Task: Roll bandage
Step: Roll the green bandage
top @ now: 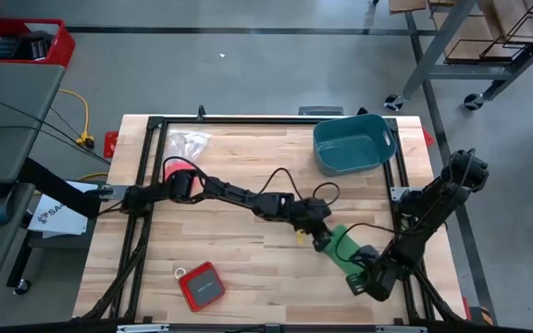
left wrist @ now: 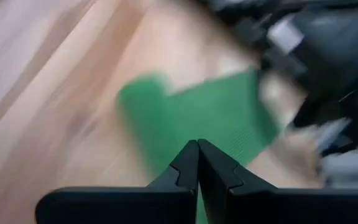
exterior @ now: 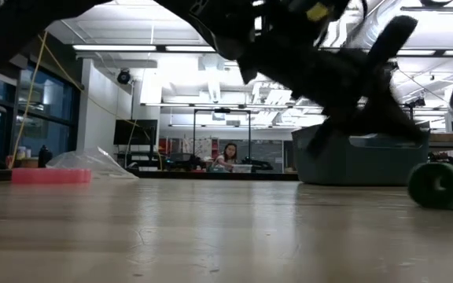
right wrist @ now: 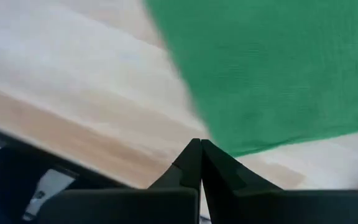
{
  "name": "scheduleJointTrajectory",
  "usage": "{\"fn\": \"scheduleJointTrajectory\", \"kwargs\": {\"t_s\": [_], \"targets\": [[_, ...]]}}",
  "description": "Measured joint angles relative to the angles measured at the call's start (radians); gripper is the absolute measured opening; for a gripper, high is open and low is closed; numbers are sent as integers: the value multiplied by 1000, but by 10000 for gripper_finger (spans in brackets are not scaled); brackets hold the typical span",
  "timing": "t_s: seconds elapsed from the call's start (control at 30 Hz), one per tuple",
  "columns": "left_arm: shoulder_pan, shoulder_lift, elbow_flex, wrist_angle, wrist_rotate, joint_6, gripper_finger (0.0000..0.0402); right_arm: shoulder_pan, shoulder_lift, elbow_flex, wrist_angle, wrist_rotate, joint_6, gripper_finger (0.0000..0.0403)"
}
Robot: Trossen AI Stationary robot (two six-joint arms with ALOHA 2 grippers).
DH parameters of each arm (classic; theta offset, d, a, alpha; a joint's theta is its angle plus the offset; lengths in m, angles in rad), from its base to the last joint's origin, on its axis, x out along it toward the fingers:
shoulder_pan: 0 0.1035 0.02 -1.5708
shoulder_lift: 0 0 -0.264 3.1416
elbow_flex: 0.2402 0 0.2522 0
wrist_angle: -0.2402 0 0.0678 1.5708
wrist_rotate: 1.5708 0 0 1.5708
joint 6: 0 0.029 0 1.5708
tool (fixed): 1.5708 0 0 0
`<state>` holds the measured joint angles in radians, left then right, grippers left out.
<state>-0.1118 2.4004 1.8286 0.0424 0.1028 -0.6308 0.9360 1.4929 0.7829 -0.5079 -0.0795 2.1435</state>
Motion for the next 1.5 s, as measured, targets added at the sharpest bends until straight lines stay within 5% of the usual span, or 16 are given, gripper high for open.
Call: {"fn": "scheduleJointTrajectory", "kwargs": {"t_s": [0.1,0.2,0.33,0.43,0.53,0.67,0.83,1.13,1.27,1.5], "targets": [[-19,7,1,156,20,0,0,1,0,63,-62,59,-35,0],[-15,8,1,234,206,0,0,10,-2,159,-188,133,-54,0],[37,-82,-6,190,404,-55,0,13,-3,301,-432,252,-55,0],[87,-201,-26,90,429,104,0,-22,-4,367,-581,292,-57,0],[135,-334,-41,-151,351,325,0,-60,-4,387,-683,312,-56,0],[186,-487,-89,-459,119,551,0,-97,-5,381,-725,316,-66,0],[221,-594,-158,-696,-184,575,0,-102,-6,380,-707,367,-113,0],[203,-875,-460,-229,-70,353,0,-206,-48,167,-358,429,-263,0],[164,-953,-553,-75,-144,266,0,-312,-52,80,-211,426,-402,0],[101,-964,-607,-50,-249,206,0,-490,-53,-26,-87,303,-609,0]]}}
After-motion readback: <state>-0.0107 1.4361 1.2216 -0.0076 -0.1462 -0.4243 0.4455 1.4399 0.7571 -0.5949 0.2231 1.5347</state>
